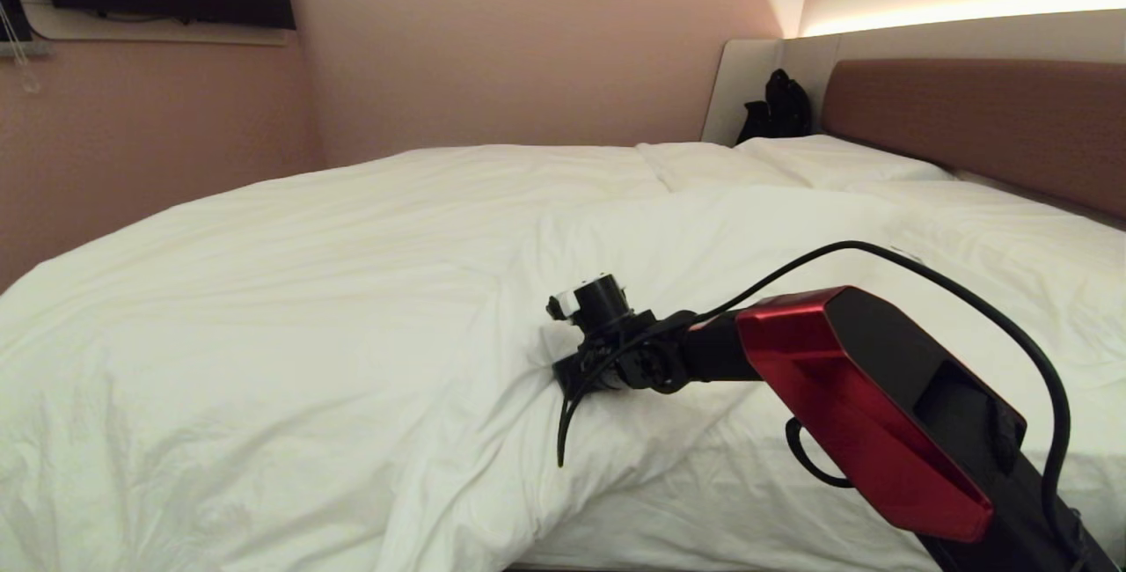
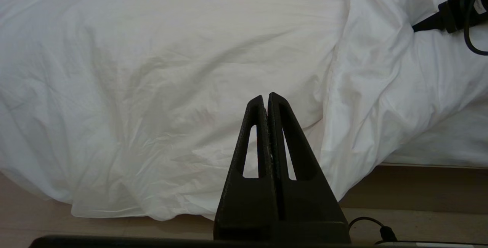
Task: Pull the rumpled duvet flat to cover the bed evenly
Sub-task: Hold the folded corner of the quilt, then flatten the corners of the folded blanket
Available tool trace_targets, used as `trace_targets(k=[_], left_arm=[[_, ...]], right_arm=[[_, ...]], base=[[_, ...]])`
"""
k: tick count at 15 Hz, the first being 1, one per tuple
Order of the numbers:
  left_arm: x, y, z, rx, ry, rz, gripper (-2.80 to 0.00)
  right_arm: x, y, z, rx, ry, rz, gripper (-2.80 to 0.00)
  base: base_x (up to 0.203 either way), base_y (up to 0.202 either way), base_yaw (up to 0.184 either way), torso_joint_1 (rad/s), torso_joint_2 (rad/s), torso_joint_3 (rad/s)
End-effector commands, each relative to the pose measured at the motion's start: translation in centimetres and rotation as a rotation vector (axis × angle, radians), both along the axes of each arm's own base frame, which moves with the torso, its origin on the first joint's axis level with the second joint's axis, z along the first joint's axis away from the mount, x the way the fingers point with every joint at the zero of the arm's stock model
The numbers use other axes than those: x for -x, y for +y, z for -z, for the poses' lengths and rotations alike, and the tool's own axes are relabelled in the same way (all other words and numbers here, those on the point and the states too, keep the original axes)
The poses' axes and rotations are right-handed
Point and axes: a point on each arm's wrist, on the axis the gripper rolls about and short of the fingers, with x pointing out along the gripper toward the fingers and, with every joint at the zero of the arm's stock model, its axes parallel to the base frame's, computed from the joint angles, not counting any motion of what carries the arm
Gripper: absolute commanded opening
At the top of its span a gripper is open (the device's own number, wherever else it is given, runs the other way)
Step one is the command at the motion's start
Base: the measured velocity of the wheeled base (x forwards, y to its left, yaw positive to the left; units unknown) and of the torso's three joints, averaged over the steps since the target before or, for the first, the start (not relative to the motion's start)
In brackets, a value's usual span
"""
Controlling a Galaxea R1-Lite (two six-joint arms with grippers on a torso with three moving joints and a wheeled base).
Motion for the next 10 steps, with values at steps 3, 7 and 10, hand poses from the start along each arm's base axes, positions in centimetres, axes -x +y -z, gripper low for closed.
trace_targets(k=[3, 7, 10], left_arm=[[0.0, 0.0, 0.0, 0.0, 0.001, 0.0, -2.8], [0.0, 0.0, 0.0, 0.0, 0.001, 0.0, -2.8], [0.0, 0.0, 0.0, 0.0, 0.001, 0.0, -2.8]], right_arm=[[0.1, 0.0, -0.8, -0.015, -0.008, 0.008, -2.8], [0.4, -0.3, -3.9, -0.079, -0.047, 0.034, -2.8], [1.1, -0.7, -7.4, -0.137, -0.09, 0.049, -2.8]], base=[[0.0, 0.0, 0.0, 0.0, 0.0, 0.0], [0.0, 0.0, 0.0, 0.0, 0.0, 0.0], [0.0, 0.0, 0.0, 0.0, 0.0, 0.0]])
